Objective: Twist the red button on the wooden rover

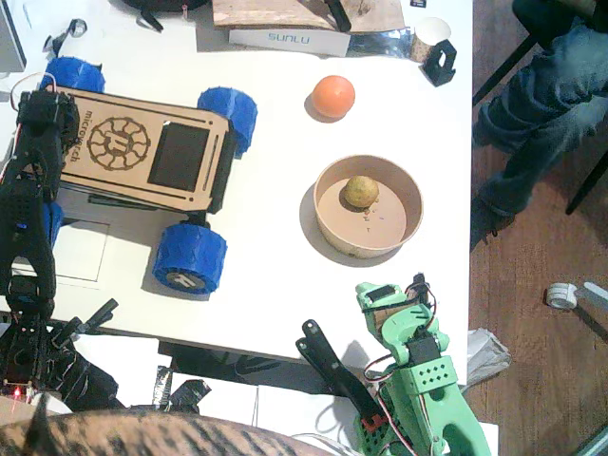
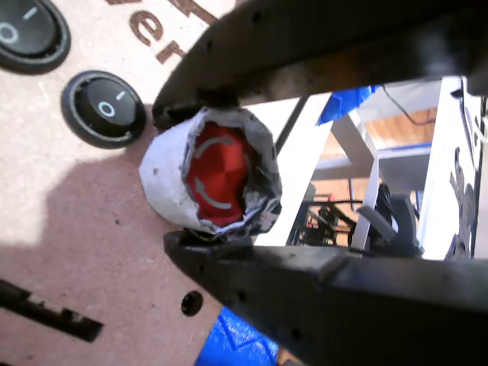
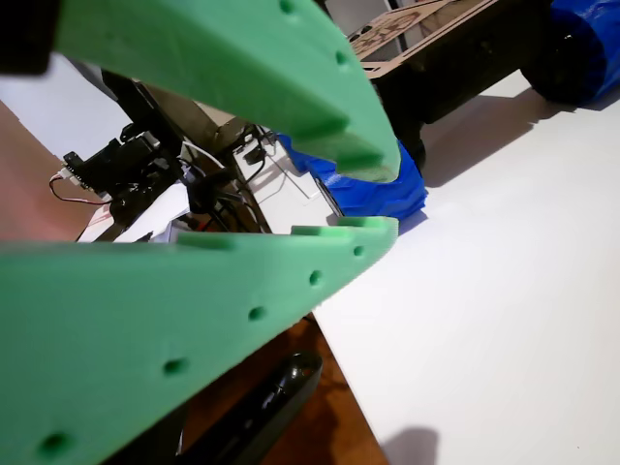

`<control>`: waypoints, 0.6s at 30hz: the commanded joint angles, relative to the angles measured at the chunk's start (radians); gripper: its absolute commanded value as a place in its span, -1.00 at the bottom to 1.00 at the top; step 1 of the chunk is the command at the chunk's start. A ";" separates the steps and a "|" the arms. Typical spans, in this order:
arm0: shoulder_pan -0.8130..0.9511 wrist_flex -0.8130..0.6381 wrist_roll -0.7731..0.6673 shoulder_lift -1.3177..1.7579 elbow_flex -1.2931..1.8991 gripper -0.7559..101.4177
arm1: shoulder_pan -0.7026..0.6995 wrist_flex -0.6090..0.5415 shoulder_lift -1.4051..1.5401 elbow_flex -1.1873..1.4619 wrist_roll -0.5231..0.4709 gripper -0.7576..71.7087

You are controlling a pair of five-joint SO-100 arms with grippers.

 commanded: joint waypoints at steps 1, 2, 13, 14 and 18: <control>0.098 0.011 0.044 0.020 -0.002 -0.99 | -0.006 0.005 0.005 -0.008 -0.005 -0.97; 0.110 0.012 0.049 0.025 -0.002 -0.99 | -0.006 0.005 0.005 -0.008 -0.005 -0.97; 0.181 0.089 0.132 0.017 -0.002 -1.00 | -0.006 0.005 0.005 -0.008 -0.005 -0.97; 0.181 0.107 0.150 0.015 -0.002 -1.00 | -0.006 0.005 0.005 -0.008 -0.005 -0.97; 0.183 0.167 0.192 0.018 -0.002 -1.00 | -0.006 0.005 0.005 -0.008 -0.005 -0.97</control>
